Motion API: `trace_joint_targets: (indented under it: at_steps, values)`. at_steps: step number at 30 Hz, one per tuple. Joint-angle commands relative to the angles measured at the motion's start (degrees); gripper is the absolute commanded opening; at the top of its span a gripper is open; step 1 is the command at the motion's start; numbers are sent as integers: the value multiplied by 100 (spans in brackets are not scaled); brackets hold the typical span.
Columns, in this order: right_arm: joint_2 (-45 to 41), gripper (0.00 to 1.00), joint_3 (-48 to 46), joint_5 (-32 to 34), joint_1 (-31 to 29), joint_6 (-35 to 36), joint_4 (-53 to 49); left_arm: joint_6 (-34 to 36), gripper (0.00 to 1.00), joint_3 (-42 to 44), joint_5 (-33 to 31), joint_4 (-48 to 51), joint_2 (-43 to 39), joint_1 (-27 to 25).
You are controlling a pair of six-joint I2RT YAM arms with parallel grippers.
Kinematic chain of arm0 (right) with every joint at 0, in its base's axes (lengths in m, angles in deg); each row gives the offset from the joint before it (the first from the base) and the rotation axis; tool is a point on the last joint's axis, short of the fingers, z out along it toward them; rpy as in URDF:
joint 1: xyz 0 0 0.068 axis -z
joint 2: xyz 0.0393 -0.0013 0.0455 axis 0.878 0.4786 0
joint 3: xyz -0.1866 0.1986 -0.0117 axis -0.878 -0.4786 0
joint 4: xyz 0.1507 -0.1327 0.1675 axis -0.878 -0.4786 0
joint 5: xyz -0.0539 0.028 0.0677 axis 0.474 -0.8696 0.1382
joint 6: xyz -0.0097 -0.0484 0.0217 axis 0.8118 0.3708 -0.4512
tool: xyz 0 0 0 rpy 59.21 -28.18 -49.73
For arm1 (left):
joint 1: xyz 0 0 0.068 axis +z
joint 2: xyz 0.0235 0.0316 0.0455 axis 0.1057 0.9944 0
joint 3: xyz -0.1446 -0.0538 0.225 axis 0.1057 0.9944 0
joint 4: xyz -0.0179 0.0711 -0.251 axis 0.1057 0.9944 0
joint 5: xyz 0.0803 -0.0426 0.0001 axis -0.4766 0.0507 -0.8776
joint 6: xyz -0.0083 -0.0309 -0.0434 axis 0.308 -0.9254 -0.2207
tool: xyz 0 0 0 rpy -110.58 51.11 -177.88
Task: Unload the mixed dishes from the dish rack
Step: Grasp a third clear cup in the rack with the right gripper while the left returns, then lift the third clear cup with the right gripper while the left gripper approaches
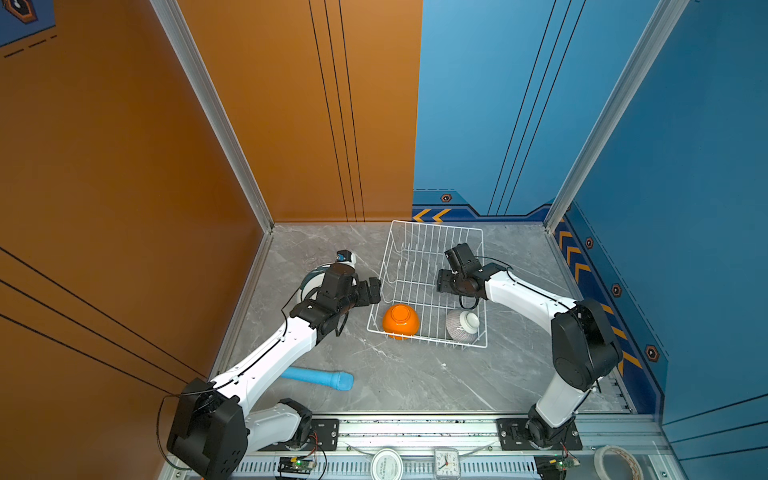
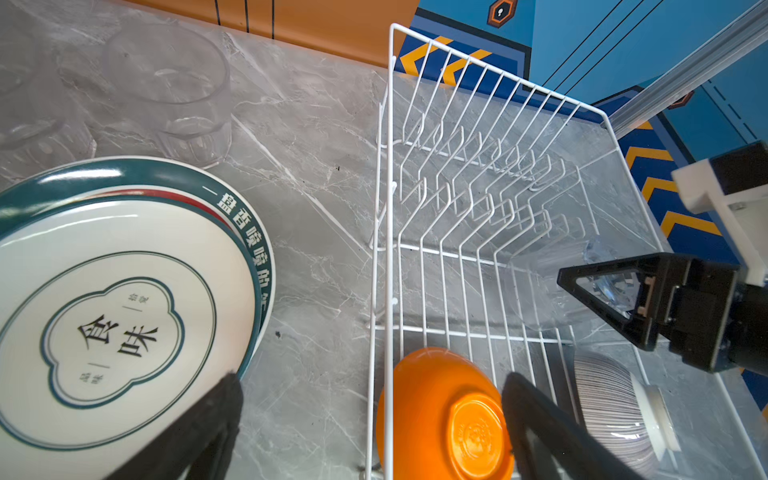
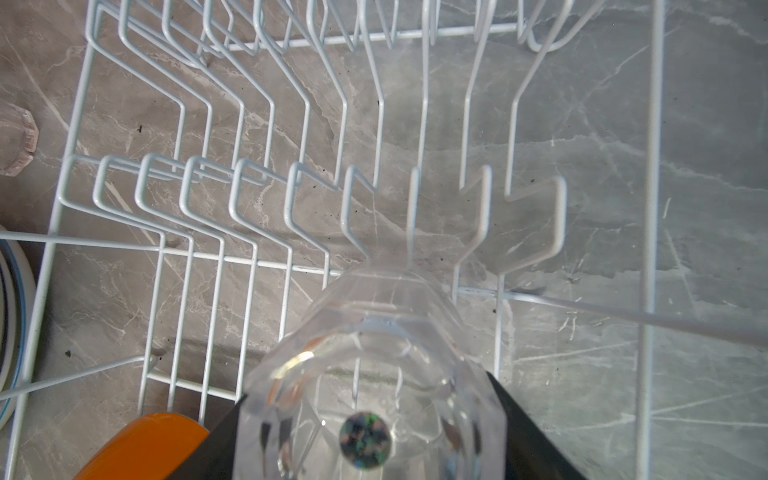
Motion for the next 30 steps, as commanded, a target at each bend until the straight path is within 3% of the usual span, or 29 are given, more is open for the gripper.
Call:
trace_joint_targets:
  at_steps: [1,7,12,23,30]
  values:
    - [156,64,96,-1,-76,-153,-157,-99,98,112,131,-248,-109,-7]
    - [262,63,165,38,-76,-131,-164,-149,98,84,258,-271,61,-11]
    - [353,71,272,70,-76,-105,-192,-150,98,55,323,-291,169,-8]
    - [590,75,480,109,-67,-65,-192,-194,98,40,447,-341,277,-10]
    - [487,68,419,-4,-58,-62,-183,-289,98,23,555,-423,363,-36]
